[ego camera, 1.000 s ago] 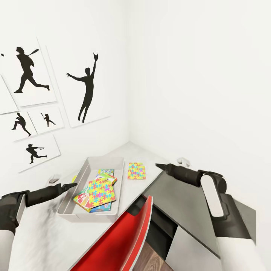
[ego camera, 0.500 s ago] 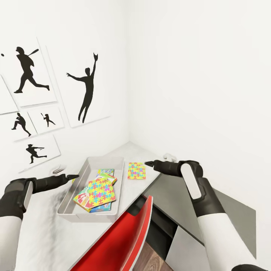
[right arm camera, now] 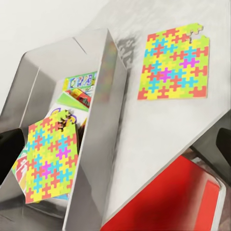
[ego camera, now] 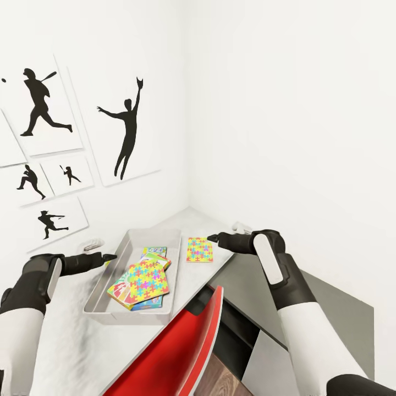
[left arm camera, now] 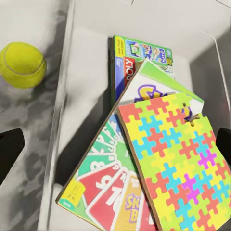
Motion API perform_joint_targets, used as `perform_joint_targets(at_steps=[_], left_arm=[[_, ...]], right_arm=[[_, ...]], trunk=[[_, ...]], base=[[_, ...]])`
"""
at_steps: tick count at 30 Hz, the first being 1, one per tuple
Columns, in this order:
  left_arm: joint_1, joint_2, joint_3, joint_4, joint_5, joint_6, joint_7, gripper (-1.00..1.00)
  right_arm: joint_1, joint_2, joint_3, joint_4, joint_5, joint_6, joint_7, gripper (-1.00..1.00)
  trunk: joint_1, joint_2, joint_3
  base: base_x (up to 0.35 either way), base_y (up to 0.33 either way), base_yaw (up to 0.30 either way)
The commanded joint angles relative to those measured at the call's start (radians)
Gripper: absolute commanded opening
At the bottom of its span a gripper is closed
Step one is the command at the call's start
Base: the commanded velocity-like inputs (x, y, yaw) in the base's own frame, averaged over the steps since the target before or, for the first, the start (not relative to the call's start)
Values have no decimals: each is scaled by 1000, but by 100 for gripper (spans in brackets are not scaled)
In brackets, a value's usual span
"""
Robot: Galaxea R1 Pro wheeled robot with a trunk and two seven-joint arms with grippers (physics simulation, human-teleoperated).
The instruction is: Put all the toys in the child's room - the three board games (two on the bed and one on the table), the two jigsaw puzzles on the table, and the tennis ball on the table - inside the toy box on the table in the child's room.
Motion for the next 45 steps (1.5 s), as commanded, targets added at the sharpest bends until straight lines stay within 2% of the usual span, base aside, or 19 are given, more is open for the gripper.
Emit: perform_joint_targets(at_steps=[1,2,5,9,17,21,26,36,45], left_arm=[[-5,-3,-7,-1,-11,3,3,100],[-5,-3,-7,-1,-11,3,3,100],[-17,-15,-36,-1,-11,3,40,100],[-24,-22,-50,-1,-11,3,61,100],[-30,-28,-59,-3,-10,3,74,100],[-31,-35,-61,-10,-11,3,76,100],[-31,-41,-64,-14,-12,3,78,100],[-31,-60,-124,-15,-15,3,100,100],[-31,-63,-141,-14,-14,3,121,100]], right_arm=[[-1,2,1,-1,-10,3,-15,100],[-1,2,1,-1,-10,3,-15,100],[-2,9,2,0,-10,3,-28,100],[-3,16,7,-1,-10,3,-37,100],[-11,29,35,-5,-10,3,-57,100],[-16,49,67,0,-8,0,-88,100],[-17,62,82,1,-8,-2,-122,100],[-18,64,89,21,-8,-5,-137,100],[-18,64,90,44,-6,-6,-139,100]], trunk=[[1,-2,-2],[1,-2,-2],[1,-2,-2],[1,-2,-2],[1,-2,-2],[1,-2,-3],[1,-2,-7],[1,-2,-18],[1,-2,-30]], base=[[0,0,0],[0,0,0],[0,0,0],[0,0,0],[0,0,0],[0,0,0],[0,0,0],[0,0,0],[0,0,0]])
